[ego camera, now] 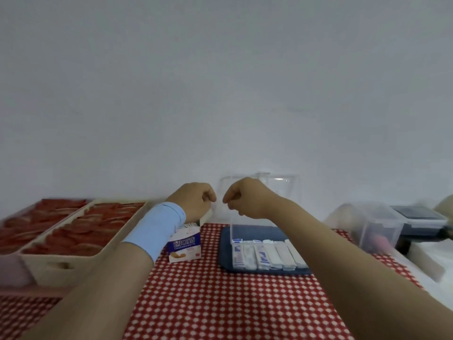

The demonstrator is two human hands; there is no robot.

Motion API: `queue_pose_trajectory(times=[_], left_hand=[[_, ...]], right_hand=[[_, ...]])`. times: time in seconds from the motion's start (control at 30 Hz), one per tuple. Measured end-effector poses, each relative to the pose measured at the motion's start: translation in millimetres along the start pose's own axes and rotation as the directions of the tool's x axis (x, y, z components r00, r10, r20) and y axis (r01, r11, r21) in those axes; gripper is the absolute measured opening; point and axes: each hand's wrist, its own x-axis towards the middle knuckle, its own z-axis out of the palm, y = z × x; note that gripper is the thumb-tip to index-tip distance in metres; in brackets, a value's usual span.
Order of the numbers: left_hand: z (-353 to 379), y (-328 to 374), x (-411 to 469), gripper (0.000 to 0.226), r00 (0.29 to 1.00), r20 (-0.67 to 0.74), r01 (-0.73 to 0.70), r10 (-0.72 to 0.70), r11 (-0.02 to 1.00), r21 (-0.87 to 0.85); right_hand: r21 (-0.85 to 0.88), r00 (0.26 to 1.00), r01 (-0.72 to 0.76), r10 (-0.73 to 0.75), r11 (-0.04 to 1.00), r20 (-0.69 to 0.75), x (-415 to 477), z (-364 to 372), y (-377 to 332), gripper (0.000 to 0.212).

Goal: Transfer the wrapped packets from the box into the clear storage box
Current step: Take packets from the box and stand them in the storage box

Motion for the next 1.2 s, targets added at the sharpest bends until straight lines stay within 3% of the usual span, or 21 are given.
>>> queue_pose_trajectory(times=[0.2, 0.37, 0.63, 0.73, 0.83, 1.0, 1.2], left_hand=[[-15.5, -64.5, -17.3, 0.023, 0.991, 0.031, 0.130, -0.133, 0.987, 0.093], [-13.3, -86.8, -22.1, 0.033, 0.983, 0.112, 0.132, -0.146, 0.983, 0.127], [-1.9, -104.0, -14.0, 0.037, 0.986, 0.064, 0.151, -0.151, 0.989, 0.010], [5.0, -107.0, -13.4, 0.040, 0.988, 0.044, 0.150, -0.147, 0.987, -0.056], [10.8, -108.8, -16.5, 0.038, 0.991, -0.016, 0.130, -0.132, 0.985, -0.110], [16.4, -114.3, -18.2, 0.029, 0.985, -0.094, 0.121, -0.145, 0.969, -0.217], [20.0, -114.4, -12.0, 0.023, 0.982, -0.136, 0.102, -0.134, 0.970, -0.221]], right_hand=[[-0.025, 0.998, 0.065, -0.064, 0.998, 0.026, 30.1, 43.7, -34.9, 0.018], [-0.160, 0.997, 0.043, -0.031, 0.986, 0.077, 52.5, 69.0, -47.0, 0.016], [-0.547, 0.993, 0.049, 0.018, 0.836, 0.116, 77.2, 96.1, -52.6, 0.018], [-0.596, 0.989, 0.049, 0.043, 0.801, 0.139, 85.8, 102.5, -52.2, 0.020], [-0.566, 0.989, 0.049, 0.041, 0.823, 0.145, 89.0, 102.9, -53.4, 0.019], [-0.375, 0.998, 0.019, 0.002, 0.927, 0.057, 82.2, 92.8, -53.1, 0.017], [-0.256, 0.999, 0.015, -0.003, 0.967, 0.047, 76.2, 102.1, -45.2, 0.019]])
